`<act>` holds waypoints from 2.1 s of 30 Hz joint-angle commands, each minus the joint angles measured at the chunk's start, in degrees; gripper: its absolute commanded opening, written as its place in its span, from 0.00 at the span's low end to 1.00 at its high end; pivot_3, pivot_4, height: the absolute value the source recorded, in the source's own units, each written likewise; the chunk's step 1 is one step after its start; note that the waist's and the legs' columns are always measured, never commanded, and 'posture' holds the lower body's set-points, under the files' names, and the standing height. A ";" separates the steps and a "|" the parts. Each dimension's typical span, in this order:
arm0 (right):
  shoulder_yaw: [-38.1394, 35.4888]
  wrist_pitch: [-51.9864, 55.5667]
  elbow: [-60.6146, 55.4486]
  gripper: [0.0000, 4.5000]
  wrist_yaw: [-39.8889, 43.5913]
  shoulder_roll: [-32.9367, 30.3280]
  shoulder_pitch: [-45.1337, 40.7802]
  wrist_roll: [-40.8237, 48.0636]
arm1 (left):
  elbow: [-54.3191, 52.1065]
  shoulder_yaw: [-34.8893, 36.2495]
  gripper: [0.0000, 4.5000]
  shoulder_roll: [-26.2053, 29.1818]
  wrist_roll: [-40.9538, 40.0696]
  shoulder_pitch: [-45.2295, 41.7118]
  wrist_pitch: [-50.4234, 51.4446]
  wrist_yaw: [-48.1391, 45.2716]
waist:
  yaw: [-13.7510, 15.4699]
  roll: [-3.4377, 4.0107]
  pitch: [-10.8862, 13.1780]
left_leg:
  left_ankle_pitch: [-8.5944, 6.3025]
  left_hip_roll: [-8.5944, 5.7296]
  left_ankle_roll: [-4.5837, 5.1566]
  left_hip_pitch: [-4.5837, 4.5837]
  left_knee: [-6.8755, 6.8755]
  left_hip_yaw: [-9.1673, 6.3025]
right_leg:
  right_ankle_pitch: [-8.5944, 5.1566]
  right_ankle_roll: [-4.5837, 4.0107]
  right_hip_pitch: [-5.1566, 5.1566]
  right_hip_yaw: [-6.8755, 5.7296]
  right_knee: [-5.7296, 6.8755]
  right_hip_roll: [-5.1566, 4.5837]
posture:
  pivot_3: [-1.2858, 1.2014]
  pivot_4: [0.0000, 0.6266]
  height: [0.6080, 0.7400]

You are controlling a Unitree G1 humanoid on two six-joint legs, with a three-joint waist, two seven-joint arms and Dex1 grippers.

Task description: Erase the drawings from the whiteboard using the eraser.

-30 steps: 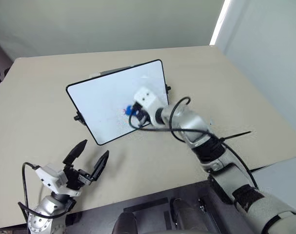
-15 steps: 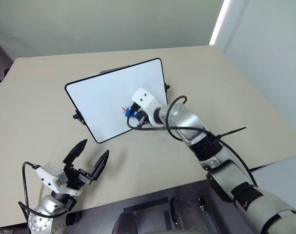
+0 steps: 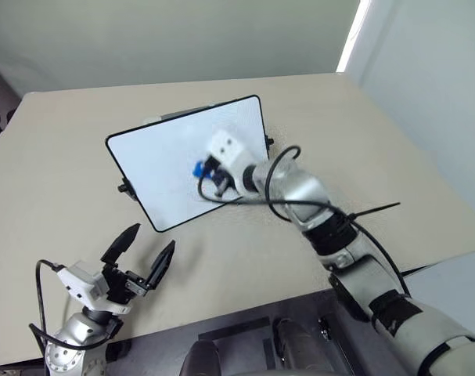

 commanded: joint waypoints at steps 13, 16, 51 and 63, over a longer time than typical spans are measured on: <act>-7.04 -3.04 4.29 0.07 -3.75 0.99 -7.23 -1.07 | -1.12 1.50 1.00 0.40 -0.78 -0.10 -0.45 0.14 | 0.03 -0.01 0.00 | 0.00 0.00 -0.04 -0.19 0.00 -0.08 | 0.00 0.00 -0.15 0.00 -0.07 -0.01 | 0.52 0.24 1.00; -8.00 -3.65 5.19 0.07 -5.16 0.79 -8.45 -1.74 | -1.10 1.59 1.00 0.44 -0.86 -0.13 -0.39 0.05 | 0.02 -0.01 0.00 | 0.01 0.00 -0.04 -0.12 0.02 -0.09 | 0.01 -0.01 -0.13 0.00 0.00 -0.01 | 0.52 0.24 1.00; -0.91 0.17 -0.57 0.07 -1.51 -1.74 -1.28 -1.39 | -1.24 1.08 1.00 0.00 -0.35 -0.63 -0.09 0.26 | 0.20 -0.07 -0.04 | 0.33 0.01 -0.21 -0.48 0.12 -0.23 | 0.34 -0.29 -0.30 -0.13 0.00 0.00 | 0.52 0.24 1.00; -6.83 1.87 1.29 0.07 -4.96 -4.27 -3.96 -2.47 | -1.29 1.52 1.00 0.21 -0.68 -0.79 0.03 0.11 | 0.24 -0.06 -0.03 | 0.38 0.01 -0.32 -0.57 0.17 -0.23 | 0.34 -0.29 -0.35 -0.12 -0.06 -0.01 | 0.52 0.24 1.00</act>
